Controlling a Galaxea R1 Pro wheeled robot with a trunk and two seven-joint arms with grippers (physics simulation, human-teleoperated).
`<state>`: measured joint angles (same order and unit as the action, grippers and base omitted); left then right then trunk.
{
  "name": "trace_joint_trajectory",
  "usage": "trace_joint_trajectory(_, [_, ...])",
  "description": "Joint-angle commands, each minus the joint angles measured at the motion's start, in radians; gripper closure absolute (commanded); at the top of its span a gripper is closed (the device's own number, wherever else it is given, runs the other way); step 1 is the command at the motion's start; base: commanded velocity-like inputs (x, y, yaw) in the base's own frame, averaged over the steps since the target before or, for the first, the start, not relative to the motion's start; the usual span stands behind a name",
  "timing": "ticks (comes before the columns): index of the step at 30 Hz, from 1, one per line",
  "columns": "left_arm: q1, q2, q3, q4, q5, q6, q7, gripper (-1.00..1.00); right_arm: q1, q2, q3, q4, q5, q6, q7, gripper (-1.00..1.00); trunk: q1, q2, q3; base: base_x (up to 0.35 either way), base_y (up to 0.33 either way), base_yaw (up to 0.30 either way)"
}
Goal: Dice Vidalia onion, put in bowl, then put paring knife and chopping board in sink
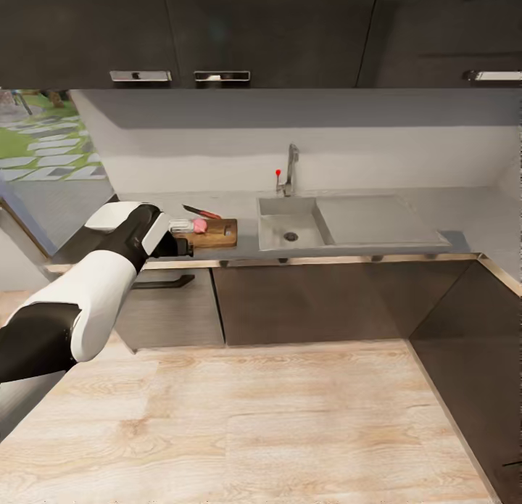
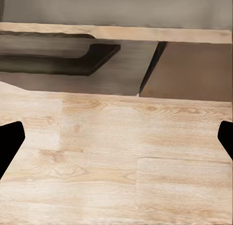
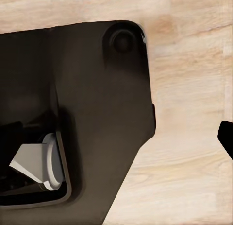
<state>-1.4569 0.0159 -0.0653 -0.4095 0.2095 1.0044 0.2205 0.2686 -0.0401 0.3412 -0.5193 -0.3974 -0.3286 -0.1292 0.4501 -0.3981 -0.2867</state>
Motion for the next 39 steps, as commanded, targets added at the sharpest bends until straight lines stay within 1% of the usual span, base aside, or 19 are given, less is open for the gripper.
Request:
trace_joint_trajectory(1, [-0.001,-0.001,-0.007,0.006,0.010,0.003,0.007,-1.00,0.000,-0.001,0.009,-0.002,-0.007,-0.002,-0.008,-1.00,0.000,-0.002,-0.002,-0.339,0.000,0.000])
trace_joint_trajectory(15, [0.000,-0.005,-0.007,0.034,0.010,0.002,0.006,-1.00,0.000,-0.001,0.009,-0.002,-0.006,-0.002,-0.008,-1.00,0.000,-0.002,-0.002,-0.313,0.000,0.000])
trace_joint_trajectory(20, [0.000,-0.005,-0.007,0.056,0.010,0.002,0.002,-1.00,0.001,-0.001,0.009,-0.002,-0.007,-0.002,-0.008,-1.00,0.000,-0.002,-0.002,-0.134,0.000,0.000])
trace_joint_trajectory(27, [0.000,-0.005,-0.007,0.105,0.009,-0.011,0.000,-1.00,0.001,-0.001,0.009,-0.002,-0.006,-0.002,-0.007,-1.00,0.000,-0.002,-0.002,-0.024,0.000,0.000])
trace_joint_trajectory(31, [0.000,-0.007,-0.008,0.150,0.010,-0.059,-0.001,-1.00,0.001,-0.001,0.009,-0.002,-0.006,-0.002,-0.007,-1.00,0.000,-0.002,-0.002,-0.003,0.000,0.000])
trace_joint_trajectory(33, [0.000,-0.010,-0.008,0.187,0.010,-0.091,-0.001,-1.00,0.000,-0.001,0.009,-0.002,-0.006,-0.002,-0.007,-1.00,0.000,-0.002,-0.002,-0.001,0.000,0.000])
trace_joint_trajectory(37, [0.000,-0.020,-0.008,0.269,0.009,-0.180,-0.002,-1.00,0.000,-0.001,0.009,-0.002,-0.006,-0.002,-0.007,-1.00,0.000,-0.002,-0.002,0.000,0.000,0.000])
trace_joint_trajectory(38, [0.000,-0.021,-0.008,0.304,0.009,-0.219,-0.002,-1.00,0.000,-0.001,0.009,-0.002,-0.006,-0.002,-0.007,-1.00,0.000,-0.002,-0.002,0.000,0.000,0.000])
trace_joint_trajectory(39, [0.000,-0.022,-0.008,0.322,0.009,-0.240,-0.003,-1.00,0.000,-0.001,0.009,-0.002,-0.007,-0.002,-0.007,-1.00,0.000,-0.002,-0.002,0.000,0.000,0.000])
